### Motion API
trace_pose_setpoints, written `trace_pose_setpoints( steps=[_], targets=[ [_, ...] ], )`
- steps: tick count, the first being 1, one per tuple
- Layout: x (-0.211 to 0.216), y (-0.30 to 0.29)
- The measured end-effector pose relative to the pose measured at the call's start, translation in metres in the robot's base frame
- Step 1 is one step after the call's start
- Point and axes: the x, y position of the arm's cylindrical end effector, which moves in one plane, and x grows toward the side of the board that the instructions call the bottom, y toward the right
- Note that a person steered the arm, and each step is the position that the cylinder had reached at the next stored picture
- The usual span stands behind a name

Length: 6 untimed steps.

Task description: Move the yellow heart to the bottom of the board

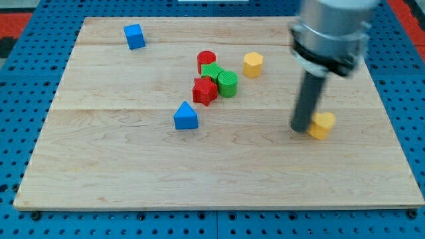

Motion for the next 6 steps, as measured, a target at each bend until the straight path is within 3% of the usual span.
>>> trace_pose_setpoints(
  steps=[1,2,3,4,6],
  targets=[
    [-0.042,-0.024],
    [-0.066,0.019],
    [-0.009,0.036],
    [0.010,0.034],
    [-0.098,0.040]
  ],
)
